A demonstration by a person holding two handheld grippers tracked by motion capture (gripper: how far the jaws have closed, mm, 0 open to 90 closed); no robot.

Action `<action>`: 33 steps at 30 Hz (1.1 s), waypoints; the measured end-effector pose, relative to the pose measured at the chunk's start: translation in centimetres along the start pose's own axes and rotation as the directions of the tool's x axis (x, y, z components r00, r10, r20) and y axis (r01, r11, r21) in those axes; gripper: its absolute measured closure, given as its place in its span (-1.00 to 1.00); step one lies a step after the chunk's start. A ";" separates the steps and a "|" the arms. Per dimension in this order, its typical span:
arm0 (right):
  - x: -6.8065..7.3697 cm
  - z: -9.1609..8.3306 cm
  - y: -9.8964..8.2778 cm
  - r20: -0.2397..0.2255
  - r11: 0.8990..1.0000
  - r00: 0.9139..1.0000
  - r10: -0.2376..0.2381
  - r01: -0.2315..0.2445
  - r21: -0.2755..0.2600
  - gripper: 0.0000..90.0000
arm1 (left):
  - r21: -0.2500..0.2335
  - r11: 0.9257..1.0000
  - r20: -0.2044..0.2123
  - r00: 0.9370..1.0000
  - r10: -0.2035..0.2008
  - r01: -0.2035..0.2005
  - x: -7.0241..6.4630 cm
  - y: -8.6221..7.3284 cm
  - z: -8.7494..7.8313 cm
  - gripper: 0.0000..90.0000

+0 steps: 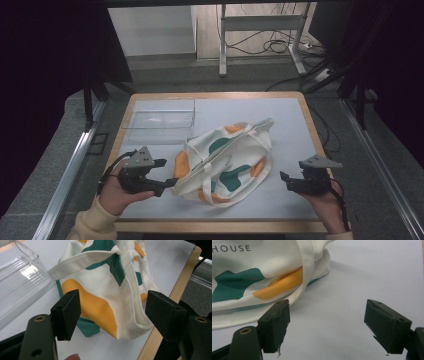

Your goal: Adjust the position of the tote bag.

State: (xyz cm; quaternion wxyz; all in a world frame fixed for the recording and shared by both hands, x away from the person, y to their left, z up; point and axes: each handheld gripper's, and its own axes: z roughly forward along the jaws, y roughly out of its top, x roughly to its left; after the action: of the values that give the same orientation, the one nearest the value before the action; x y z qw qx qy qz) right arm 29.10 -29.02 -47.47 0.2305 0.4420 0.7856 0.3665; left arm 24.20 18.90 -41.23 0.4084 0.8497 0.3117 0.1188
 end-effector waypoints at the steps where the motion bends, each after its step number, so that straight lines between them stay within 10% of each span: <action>1: 0.1 0.0 0.0 -0.001 1.000 1.000 -0.001 0.001 0.001 -0.53 | 0.007 1.000 0.000 1.000 0.001 -0.001 -0.1 0.1 0.0 -0.36; 13: -0.1 -0.1 -0.2 -0.002 1.000 1.000 -0.001 0.001 0.002 -0.53 | 0.114 0.993 0.041 0.999 0.033 -0.038 -1.9 0.8 2.0 -0.25; 24: -0.2 0.0 -0.3 0.002 1.000 1.000 -0.001 0.001 0.012 -0.53 | 0.197 0.980 0.062 0.998 0.022 -0.034 -2.1 0.6 4.7 0.64; 33: -0.1 0.0 0.0 -0.002 1.000 1.000 -0.016 0.016 0.011 -0.52 | 0.187 0.982 0.070 0.998 0.002 -0.015 -1.8 0.4 4.9 0.80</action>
State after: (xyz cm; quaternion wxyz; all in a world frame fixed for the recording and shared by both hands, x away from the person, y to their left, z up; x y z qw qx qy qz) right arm 29.14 -29.13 -47.47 0.2304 0.4365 0.7913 0.3609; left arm 25.24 14.56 -43.96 0.3368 0.8893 0.3033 0.0611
